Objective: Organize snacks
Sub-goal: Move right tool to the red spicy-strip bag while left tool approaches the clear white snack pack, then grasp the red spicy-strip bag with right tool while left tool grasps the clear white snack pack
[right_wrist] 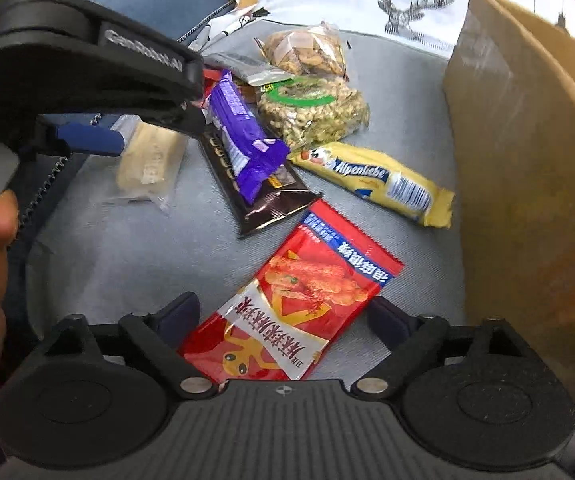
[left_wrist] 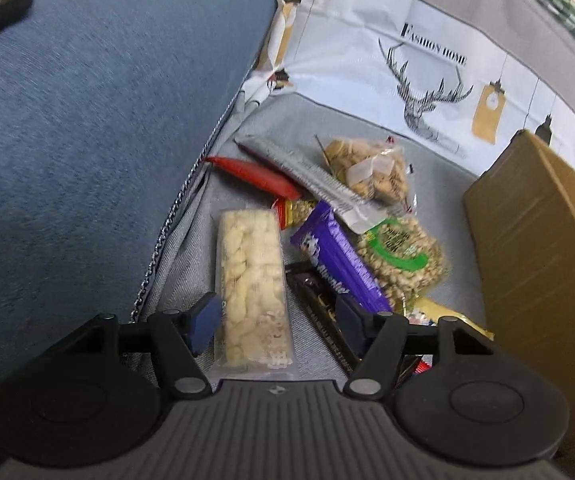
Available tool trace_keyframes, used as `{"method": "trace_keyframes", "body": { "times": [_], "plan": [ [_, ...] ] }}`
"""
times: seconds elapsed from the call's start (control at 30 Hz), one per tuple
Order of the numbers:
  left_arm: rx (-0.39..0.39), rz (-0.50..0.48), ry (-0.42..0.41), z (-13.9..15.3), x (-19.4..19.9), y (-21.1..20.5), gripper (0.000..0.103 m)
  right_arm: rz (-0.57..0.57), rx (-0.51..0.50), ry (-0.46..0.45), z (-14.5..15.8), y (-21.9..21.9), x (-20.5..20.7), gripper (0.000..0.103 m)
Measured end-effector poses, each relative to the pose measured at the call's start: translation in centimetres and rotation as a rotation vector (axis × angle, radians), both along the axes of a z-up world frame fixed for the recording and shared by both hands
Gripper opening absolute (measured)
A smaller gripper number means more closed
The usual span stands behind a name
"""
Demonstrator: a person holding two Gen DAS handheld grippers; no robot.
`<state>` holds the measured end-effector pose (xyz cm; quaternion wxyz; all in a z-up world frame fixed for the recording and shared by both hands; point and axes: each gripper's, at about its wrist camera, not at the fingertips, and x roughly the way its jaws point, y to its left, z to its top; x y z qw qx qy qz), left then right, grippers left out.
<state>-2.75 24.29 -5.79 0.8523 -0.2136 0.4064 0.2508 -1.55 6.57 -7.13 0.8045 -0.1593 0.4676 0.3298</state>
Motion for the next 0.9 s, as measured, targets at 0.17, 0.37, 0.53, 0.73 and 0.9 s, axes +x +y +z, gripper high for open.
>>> {"method": "trace_keyframes", "body": {
  "times": [0.17, 0.37, 0.53, 0.73, 0.9],
  "plan": [
    [-0.012, 0.007, 0.037, -0.9, 0.9, 0.3, 0.072, 0.015, 0.026, -0.023, 0.4, -1.3, 0.4, 0.057],
    [-0.026, 0.009, 0.047, -1.5, 1.3, 0.6, 0.072, 0.048, 0.082, -0.030, 0.7, -3.2, 0.3, 0.048],
    [-0.063, 0.030, 0.034, -1.5, 0.7, 1.1, 0.046, 0.065, 0.148, -0.052, 1.2, -3.7, 0.4, 0.047],
    [-0.093, 0.016, 0.005, -0.9, 0.1, 0.9, 0.042, 0.148, 0.213, -0.098, 2.1, -4.0, -0.4, 0.047],
    [-0.179, -0.001, -0.025, 0.0, -1.6, 0.4, 0.041, 0.175, 0.221, -0.095, 2.2, -4.2, -0.6, 0.047]
  ]
}}
